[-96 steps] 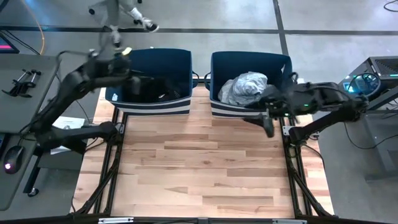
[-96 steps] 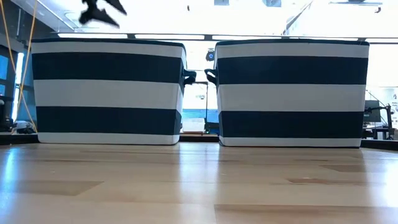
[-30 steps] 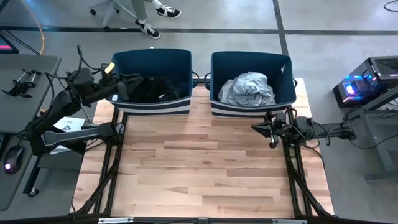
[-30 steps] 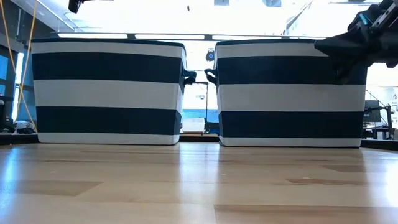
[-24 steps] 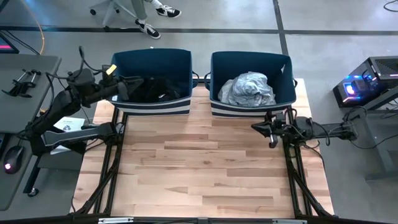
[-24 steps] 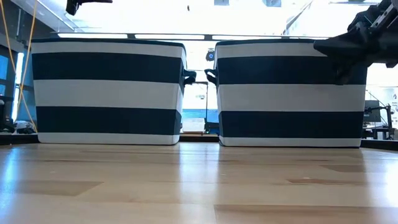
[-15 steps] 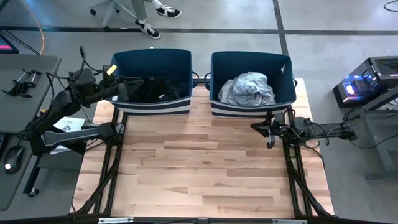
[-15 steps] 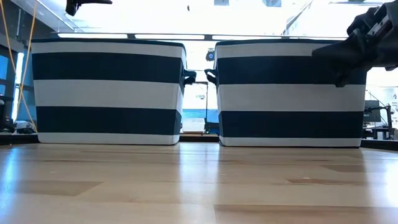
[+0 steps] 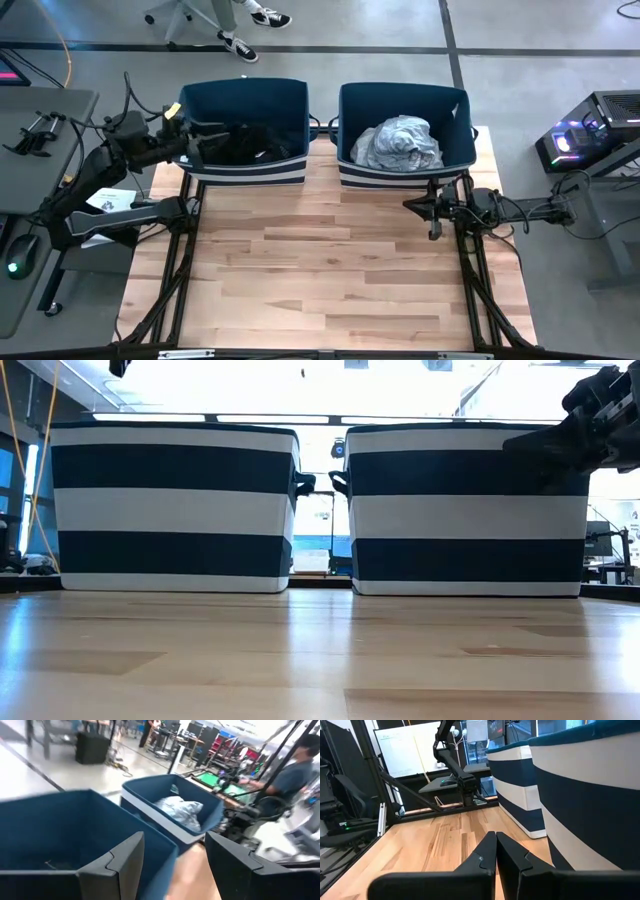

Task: Sort clothes
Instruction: Return to Home Position

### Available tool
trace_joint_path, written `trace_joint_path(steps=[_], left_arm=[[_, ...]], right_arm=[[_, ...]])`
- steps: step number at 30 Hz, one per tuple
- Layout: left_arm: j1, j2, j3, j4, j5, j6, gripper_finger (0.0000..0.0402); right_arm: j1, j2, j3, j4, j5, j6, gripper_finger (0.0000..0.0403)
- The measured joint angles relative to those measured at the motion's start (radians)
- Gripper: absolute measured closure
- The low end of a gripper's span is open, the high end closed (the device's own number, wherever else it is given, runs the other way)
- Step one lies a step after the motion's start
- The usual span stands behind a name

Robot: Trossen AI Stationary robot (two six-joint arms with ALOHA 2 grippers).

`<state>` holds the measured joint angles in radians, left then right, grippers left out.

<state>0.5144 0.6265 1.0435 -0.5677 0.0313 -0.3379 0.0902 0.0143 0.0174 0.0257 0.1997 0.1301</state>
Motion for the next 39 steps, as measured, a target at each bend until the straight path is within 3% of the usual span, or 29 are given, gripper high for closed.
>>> trace_joint_path(steps=[5,11,15,21,27,31,33,39], left_arm=[[0.000,-0.007,-0.037,0.052,-0.070,0.113,0.0209],[0.000,-0.053,-0.269,0.290,-0.064,0.110,0.0209],[-0.011,-0.074,-0.457,0.544,0.028,0.026,0.0209],[-0.081,-0.053,-0.696,1.083,0.174,-0.139,0.0209],[-0.106,-0.039,-0.803,1.085,0.174,-0.203,0.0209],[-0.107,-0.039,-0.819,1.080,0.160,-0.373,0.0209],[-0.107,-0.043,-0.827,1.080,0.175,-0.334,0.0209],[-0.182,-0.080,-0.843,1.175,0.167,0.065,0.0209]], right_arm=[[0.000,0.000,0.000,0.000,0.000,0.000,0.0402],[0.000,0.000,0.000,0.000,-0.001,0.000,0.0402],[0.000,0.000,0.000,0.000,-0.001,0.000,0.0402],[0.000,0.000,0.000,0.000,-0.002,0.000,0.0402],[0.000,0.000,0.000,0.000,-0.002,0.000,0.0402],[0.000,0.000,0.000,0.000,-0.002,0.000,0.0402],[0.000,0.001,0.000,0.000,-0.002,0.000,0.0402],[0.000,0.001,0.000,0.000,-0.002,0.000,0.0402]])
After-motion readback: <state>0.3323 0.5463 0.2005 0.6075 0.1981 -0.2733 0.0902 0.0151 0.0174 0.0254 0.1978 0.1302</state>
